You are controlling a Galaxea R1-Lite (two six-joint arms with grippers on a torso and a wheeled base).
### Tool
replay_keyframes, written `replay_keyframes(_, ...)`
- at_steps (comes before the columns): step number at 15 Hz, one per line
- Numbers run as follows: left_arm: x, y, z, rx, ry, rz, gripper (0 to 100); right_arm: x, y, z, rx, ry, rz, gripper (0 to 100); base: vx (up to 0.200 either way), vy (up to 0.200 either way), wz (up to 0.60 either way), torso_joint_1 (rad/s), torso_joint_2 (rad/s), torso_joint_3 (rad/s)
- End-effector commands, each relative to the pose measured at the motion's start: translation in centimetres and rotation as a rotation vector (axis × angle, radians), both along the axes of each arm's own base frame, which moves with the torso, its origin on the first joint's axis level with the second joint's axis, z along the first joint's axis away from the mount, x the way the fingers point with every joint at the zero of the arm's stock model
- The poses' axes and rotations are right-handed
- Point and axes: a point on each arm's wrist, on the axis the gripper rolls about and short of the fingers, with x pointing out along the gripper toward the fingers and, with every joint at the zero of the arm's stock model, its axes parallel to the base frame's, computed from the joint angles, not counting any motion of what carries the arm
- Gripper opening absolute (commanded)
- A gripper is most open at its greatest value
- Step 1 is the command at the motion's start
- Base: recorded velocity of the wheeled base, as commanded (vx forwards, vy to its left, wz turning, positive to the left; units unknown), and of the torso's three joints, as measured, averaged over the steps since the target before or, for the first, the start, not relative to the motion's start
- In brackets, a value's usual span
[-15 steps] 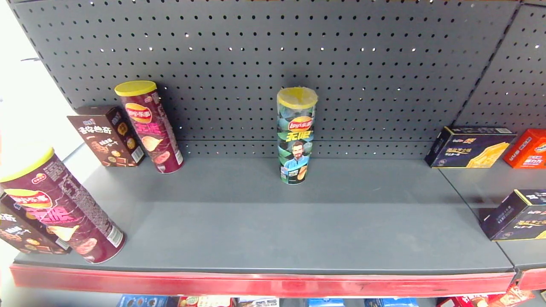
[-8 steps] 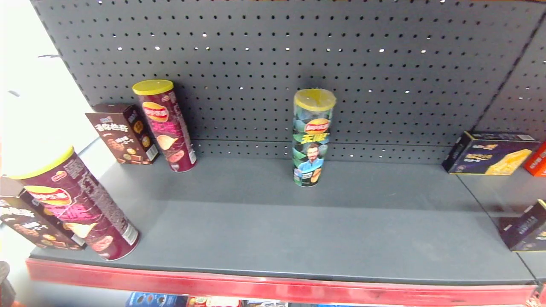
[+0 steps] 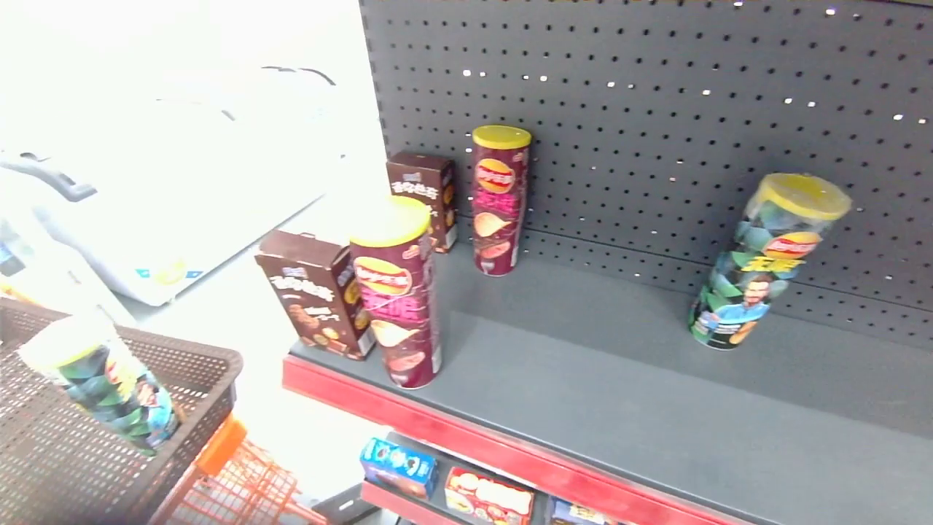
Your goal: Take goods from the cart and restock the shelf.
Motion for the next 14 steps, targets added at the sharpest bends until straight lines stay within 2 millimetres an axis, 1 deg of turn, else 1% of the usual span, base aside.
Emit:
replay_keyframes(1, 0.01, 0.00, 0.00, -0.001, 0.001, -0.001, 100, 0.01, 0.00, 0.02, 0.000, 0.000, 0.001, 100, 0.000, 0.000, 0.00, 0.000, 0.00, 0.000)
replay_keyframes(13, 0.01, 0.00, 0.00, 0.004, 0.002, -0.004, 100, 0.01, 0.00, 0.02, 0.000, 0.000, 0.001, 100, 0.000, 0.000, 0.00, 0.000, 0.00, 0.000)
replay_keyframes(14, -0.09, 0.06, 0.35, 0.015, -0.013, 0.028, 100, 0.01, 0.00, 0.02, 0.000, 0.000, 0.001, 100, 0.000, 0.000, 0.00, 0.000, 0.00, 0.000)
